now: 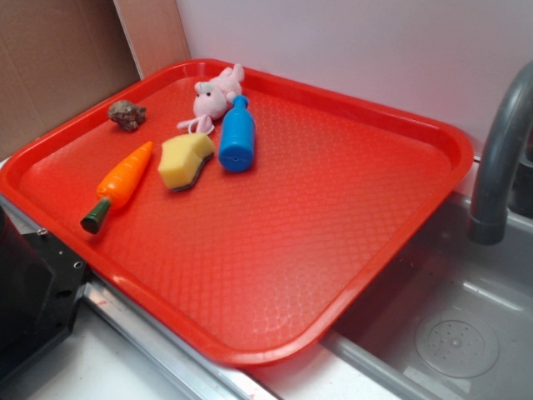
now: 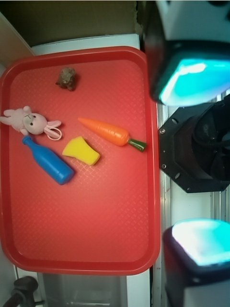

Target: Grab the blue bottle.

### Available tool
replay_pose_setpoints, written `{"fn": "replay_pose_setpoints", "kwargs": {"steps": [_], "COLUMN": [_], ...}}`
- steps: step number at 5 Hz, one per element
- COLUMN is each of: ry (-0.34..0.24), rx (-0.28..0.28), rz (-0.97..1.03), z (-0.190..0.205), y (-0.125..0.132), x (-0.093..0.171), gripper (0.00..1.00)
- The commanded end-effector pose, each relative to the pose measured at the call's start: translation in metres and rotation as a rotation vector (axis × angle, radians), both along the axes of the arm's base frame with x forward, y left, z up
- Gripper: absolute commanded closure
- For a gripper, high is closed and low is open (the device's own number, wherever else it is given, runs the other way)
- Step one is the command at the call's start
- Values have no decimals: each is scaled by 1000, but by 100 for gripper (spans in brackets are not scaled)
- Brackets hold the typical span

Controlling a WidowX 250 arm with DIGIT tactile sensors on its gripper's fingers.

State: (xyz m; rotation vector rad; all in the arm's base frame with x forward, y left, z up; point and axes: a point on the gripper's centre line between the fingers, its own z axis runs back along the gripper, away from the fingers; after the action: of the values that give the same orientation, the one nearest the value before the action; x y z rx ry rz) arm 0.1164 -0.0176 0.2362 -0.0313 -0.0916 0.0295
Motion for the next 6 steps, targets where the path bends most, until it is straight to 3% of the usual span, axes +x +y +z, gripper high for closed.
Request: {"fn": "replay_pose_setpoints", "kwargs": {"steps": [1, 2, 3, 4, 5, 6], "ry": [0, 64, -3, -133, -180, -133], "rx": [0, -44, -45, -40, -5, 14], "rz": [0, 140, 388, 553, 569, 582], "z": [0, -30, -53, -75, -102, -137], "y": [0, 11, 15, 25, 32, 30], "x": [0, 38, 78, 106, 129, 149], "gripper": [0, 0, 0, 0, 0, 0]}}
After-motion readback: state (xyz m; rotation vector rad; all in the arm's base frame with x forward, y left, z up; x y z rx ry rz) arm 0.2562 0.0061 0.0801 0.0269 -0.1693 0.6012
